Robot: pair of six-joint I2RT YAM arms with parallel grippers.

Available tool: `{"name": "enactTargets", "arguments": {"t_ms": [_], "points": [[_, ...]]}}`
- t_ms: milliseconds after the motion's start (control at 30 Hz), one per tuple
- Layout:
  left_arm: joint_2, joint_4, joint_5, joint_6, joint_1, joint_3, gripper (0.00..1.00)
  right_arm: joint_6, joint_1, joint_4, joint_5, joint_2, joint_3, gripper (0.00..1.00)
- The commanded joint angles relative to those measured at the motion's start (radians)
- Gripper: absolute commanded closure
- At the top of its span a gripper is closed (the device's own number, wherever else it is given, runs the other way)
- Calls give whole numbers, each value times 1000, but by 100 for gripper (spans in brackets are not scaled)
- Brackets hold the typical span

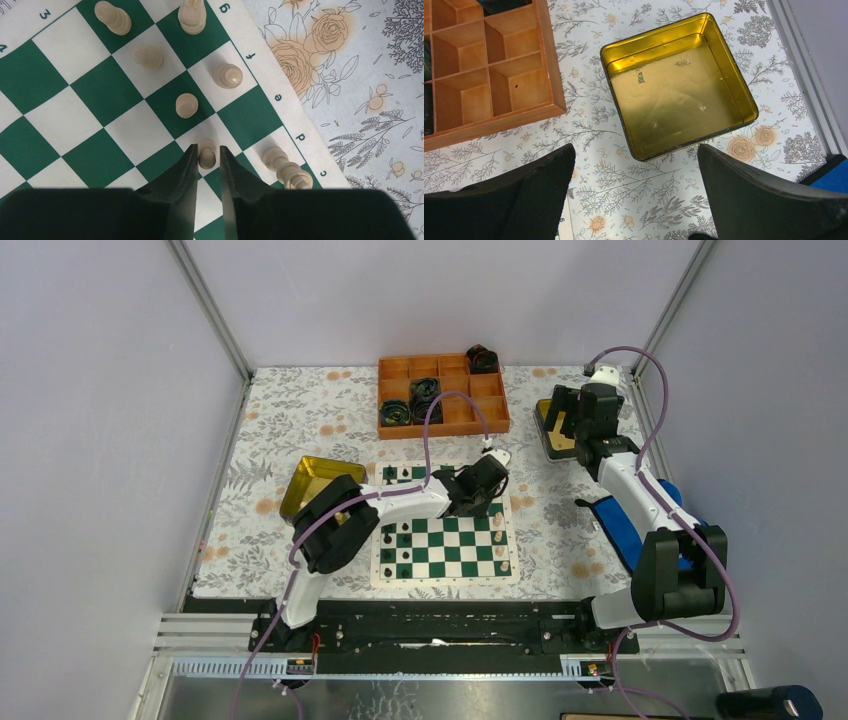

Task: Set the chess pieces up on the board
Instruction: Place the chess piece on the chessboard.

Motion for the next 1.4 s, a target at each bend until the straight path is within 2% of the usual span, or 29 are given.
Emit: {"name": "enactTargets", "arguments": {"t_ms": [0,500,767,967,1133,1367], "points": [[13,47,0,-7,6,-9,71,-2,5,9,24,-17,34,0],[-68,7,-53,-26,6,-15,57,-1,6,9,15,-8,46,0],[-198,-115,-149,-87,6,18,44,2,6,15,9,1,45,0],[-339,-240,-291,-187,31,15,28,4,6,17,5,6,45,0],[-462,-319,-328,-320,156,-76,25,7,6,14,0,9,51,0],[-580,-364,-283,-434,441,-258,30,9,6,13,-7,10,48,0]]}}
